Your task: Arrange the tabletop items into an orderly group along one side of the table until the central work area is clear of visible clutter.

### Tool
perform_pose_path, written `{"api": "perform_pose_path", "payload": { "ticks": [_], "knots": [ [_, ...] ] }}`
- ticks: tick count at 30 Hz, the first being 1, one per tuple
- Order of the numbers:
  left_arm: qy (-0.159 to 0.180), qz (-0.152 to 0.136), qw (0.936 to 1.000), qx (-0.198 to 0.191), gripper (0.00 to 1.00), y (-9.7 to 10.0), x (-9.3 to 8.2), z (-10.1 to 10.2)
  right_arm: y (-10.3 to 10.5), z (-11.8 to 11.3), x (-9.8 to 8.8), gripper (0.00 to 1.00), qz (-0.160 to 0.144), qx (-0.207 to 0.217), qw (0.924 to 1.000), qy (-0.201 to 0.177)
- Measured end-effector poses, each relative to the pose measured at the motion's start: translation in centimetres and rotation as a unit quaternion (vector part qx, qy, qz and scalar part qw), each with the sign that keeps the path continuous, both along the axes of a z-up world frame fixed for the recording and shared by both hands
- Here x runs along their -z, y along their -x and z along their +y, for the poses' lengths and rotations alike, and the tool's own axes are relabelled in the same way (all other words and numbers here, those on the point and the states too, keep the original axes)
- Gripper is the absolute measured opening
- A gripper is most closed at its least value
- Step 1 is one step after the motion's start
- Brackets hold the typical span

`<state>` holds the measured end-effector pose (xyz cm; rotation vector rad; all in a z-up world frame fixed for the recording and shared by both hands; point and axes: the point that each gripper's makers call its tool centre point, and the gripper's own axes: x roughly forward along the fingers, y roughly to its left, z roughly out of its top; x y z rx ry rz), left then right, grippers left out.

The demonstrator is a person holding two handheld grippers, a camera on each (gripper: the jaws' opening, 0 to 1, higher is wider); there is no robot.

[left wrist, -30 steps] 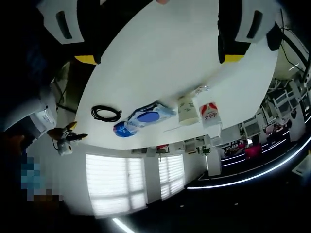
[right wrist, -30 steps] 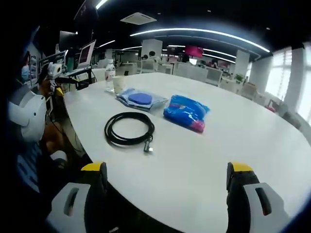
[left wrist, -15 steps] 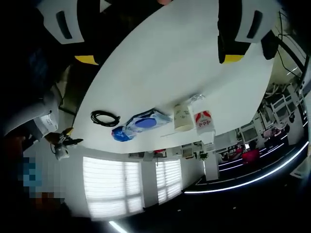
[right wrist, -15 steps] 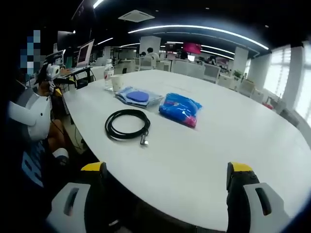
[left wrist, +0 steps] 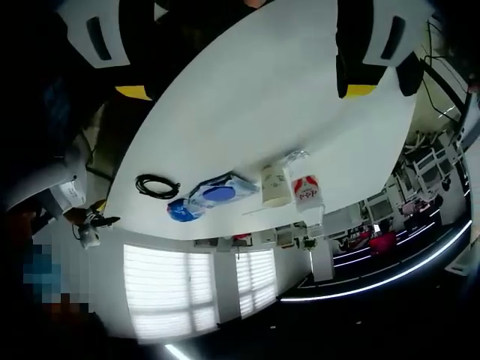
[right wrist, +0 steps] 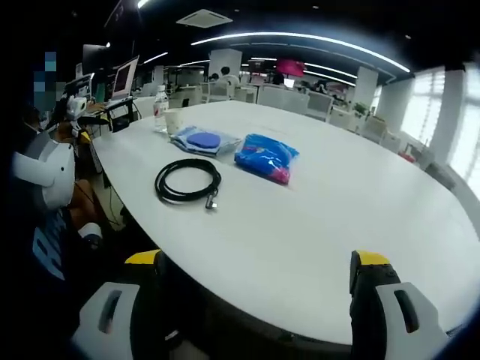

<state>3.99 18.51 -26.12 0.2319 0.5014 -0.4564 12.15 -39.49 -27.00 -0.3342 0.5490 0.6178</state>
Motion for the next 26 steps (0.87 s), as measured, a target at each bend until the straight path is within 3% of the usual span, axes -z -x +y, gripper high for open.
{"api": "perform_pose_path", "payload": {
  "ticks": [11,26],
  "knots": [
    [-0.002,0.0,1.0,-0.006,1.0,0.0,0.0,0.2,0.2,-1.5,-0.2,1.0,0.002,0.012,0.9999,0.001],
    [-0.005,-0.009,0.9999,-0.014,1.0,0.2,-0.7,0.8,0.0,-0.6,-0.4,1.0,0.001,0.0,1.0,0.001]
  ]
}}
